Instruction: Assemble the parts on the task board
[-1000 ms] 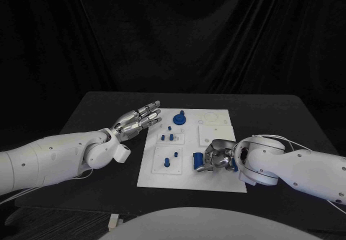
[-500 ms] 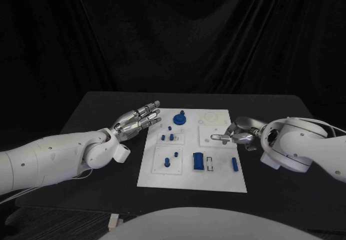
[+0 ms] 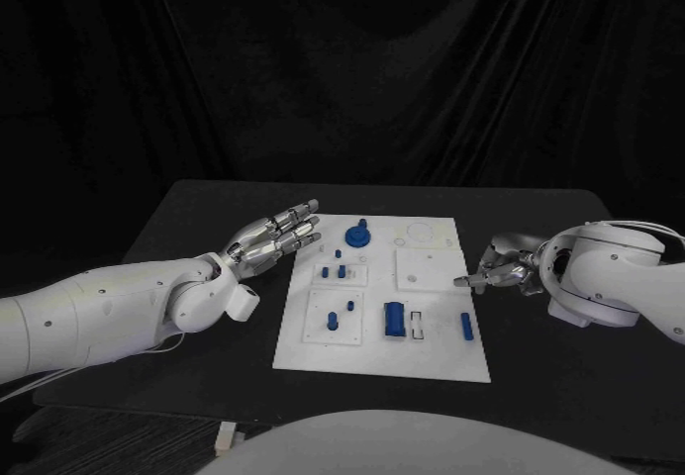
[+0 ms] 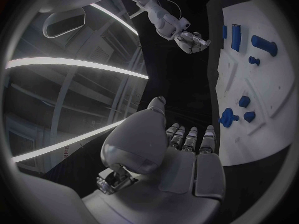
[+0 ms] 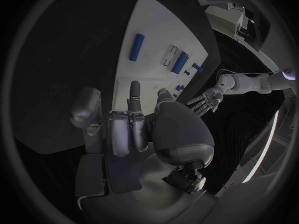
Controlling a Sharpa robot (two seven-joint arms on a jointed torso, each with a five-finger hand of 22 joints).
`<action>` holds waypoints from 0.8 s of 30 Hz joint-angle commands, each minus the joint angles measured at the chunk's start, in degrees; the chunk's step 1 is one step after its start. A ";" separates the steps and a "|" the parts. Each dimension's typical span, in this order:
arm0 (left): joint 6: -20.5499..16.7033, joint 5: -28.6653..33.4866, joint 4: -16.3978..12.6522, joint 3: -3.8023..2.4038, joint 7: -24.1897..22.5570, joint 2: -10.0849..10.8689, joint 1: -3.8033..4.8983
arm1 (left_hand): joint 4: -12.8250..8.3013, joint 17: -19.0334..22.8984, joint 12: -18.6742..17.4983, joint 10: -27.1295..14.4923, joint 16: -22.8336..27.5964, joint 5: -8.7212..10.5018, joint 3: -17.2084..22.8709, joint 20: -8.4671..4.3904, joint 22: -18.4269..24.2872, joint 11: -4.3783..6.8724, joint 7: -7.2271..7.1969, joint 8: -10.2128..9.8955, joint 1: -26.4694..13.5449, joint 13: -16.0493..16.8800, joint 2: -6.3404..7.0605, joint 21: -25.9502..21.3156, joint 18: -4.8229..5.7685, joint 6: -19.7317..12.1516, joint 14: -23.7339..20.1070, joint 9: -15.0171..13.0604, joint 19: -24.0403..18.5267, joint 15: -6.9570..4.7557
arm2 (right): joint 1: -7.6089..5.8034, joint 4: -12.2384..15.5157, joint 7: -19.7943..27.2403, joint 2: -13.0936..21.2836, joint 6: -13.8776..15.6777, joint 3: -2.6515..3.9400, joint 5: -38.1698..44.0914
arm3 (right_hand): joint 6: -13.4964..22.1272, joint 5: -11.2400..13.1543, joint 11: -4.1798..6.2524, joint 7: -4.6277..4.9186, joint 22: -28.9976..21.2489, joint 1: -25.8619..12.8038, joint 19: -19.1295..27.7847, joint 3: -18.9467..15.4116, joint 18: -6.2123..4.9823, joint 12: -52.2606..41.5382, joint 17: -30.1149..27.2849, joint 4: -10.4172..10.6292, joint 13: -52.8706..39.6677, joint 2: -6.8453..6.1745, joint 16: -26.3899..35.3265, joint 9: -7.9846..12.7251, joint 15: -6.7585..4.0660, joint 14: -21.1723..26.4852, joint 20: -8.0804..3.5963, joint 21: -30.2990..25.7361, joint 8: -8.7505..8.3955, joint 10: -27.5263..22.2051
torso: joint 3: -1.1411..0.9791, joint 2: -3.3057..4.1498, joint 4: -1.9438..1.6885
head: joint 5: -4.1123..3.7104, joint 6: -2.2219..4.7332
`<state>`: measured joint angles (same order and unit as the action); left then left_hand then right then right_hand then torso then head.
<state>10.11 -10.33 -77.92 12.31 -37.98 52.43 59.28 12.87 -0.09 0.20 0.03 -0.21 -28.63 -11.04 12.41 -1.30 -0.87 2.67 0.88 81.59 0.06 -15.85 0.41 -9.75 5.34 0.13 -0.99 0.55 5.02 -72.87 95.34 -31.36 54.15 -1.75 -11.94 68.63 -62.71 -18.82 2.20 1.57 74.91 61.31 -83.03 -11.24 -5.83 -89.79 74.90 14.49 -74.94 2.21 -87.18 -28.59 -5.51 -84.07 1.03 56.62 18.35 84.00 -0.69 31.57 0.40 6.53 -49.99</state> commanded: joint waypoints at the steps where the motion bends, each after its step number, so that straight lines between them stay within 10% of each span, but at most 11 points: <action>1: 0.06 0.34 -0.11 -0.05 -0.60 -0.08 -0.07 | -0.45 0.09 -0.20 -0.03 0.21 -0.23 -0.02 0.24 -0.09 -0.36 0.11 0.33 0.72 -0.06 0.02 0.07 -0.52 0.10 -0.13 -0.07 -0.01 0.37 | 0.50 -0.16 -3.01 -0.18 -6.22 0.02 4.65 | -0.42 -0.07 0.28 -0.10 7.31 0.46 0.06 -0.02 -0.07 -0.21 10.47 -0.26 -15.06 0.08 -0.31 -0.12 -0.31 -5.02 -0.38 0.36 0.16 6.00 | -0.03 0.07 -0.01 | -0.35 -0.01; 10: 0.15 0.34 -0.03 -0.05 -0.59 -0.18 -0.08 | -0.57 0.09 -0.20 -0.03 0.21 -0.30 0.03 0.25 -0.07 -0.42 0.13 0.33 0.77 -0.06 0.01 0.06 -0.53 0.09 -0.13 -0.07 -0.01 0.34 | 1.82 -0.37 -3.51 -1.03 -7.90 0.01 5.32 | -0.55 3.38 0.37 -0.08 7.08 2.17 0.09 0.49 -0.22 -0.21 9.71 -1.05 -15.06 1.18 0.05 0.51 -0.47 -4.90 -0.66 -0.60 -1.33 6.00 | -0.03 0.08 -0.08 | -0.85 -0.01; 24: 0.30 0.34 0.08 -0.05 -0.37 -0.23 -0.08 | -0.89 0.09 -0.20 -0.03 0.21 -0.51 0.20 0.27 -0.07 -0.53 0.26 0.37 0.94 -0.06 -0.05 0.06 -0.53 0.24 -0.13 -0.09 -0.01 0.28 | 4.20 -0.50 -3.63 -1.88 -5.14 0.01 5.24 | -0.52 2.15 0.31 0.10 6.65 5.97 0.47 1.93 -0.44 -0.21 7.70 -3.98 -15.06 1.20 1.12 1.14 -0.42 -4.51 -0.65 -2.25 -3.11 6.00 | -0.03 0.07 -0.02 | -1.12 -0.01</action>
<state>10.11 -10.33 -77.77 12.31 -37.83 52.29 59.27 12.31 -0.05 0.20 0.02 -0.21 -28.91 -10.80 12.41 -1.29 -0.86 2.67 0.88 82.03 0.09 -15.86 0.41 -9.76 5.34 0.12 -1.03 0.55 5.02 -68.91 94.93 -33.71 52.34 -7.68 -11.94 73.19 -63.27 -16.37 2.19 1.42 74.91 66.74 -82.61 -9.27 -5.83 -89.80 74.90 10.86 -74.93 3.40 -86.30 -27.50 -5.58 -84.00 0.62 54.56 15.56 84.00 -0.71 31.62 0.36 5.45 -49.99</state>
